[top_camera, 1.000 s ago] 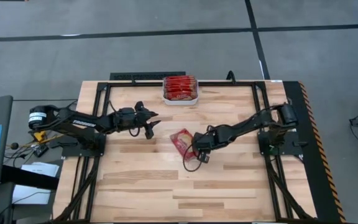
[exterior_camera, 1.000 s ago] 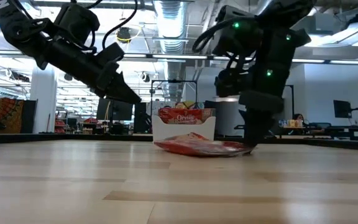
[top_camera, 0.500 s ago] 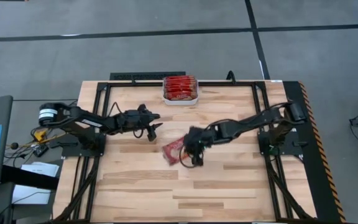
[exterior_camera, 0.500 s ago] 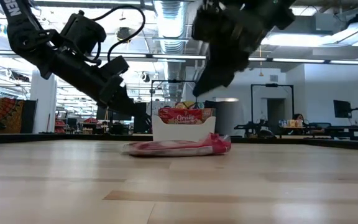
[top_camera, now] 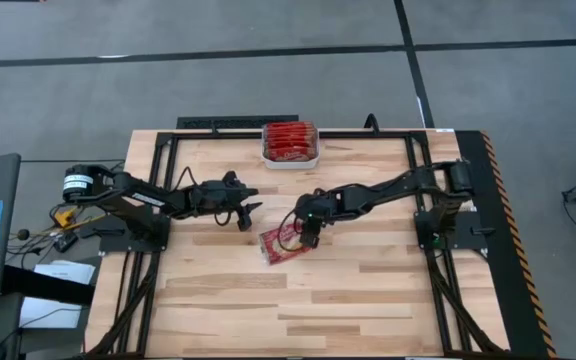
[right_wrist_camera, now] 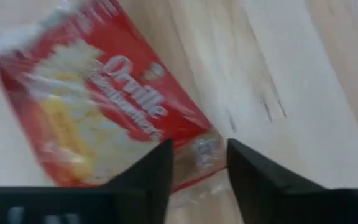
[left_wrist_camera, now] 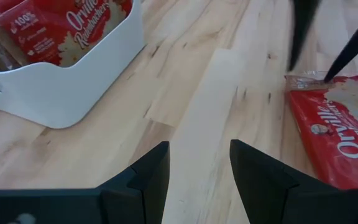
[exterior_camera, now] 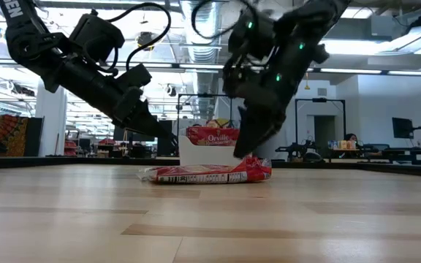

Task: Sort popcorn bags into baskets
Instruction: Put the red popcorn bag into the white bin

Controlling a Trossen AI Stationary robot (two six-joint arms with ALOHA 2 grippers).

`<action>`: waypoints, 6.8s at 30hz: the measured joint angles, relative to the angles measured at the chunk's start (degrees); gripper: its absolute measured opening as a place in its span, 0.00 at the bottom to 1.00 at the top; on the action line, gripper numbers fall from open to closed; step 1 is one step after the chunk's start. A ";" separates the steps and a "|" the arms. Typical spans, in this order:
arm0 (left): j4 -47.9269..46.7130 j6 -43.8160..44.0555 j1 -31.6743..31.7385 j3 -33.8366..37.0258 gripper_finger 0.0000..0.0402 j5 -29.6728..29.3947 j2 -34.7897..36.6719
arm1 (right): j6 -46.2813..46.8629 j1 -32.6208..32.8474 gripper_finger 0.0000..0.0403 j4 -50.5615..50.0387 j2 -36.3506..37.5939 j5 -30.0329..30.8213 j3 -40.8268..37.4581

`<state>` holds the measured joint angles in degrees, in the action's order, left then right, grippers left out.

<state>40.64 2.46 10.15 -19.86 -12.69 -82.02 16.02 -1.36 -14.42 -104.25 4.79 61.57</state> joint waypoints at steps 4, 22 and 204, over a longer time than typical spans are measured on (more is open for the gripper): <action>-0.18 -0.02 0.00 0.00 0.40 0.00 0.00 | -0.95 -1.30 0.62 0.79 -2.70 -0.90 0.07; -0.66 -1.25 0.07 0.00 0.40 -4.36 0.02 | -2.99 -1.09 0.11 1.60 -7.39 -7.30 0.25; -38.41 -21.82 4.65 -21.09 0.37 -7.46 11.67 | -35.87 -24.14 0.04 4.57 6.43 -11.22 10.31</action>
<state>2.24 -19.36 14.81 -40.95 -20.15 -70.35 -19.85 -25.51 -9.86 -97.82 -6.44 71.88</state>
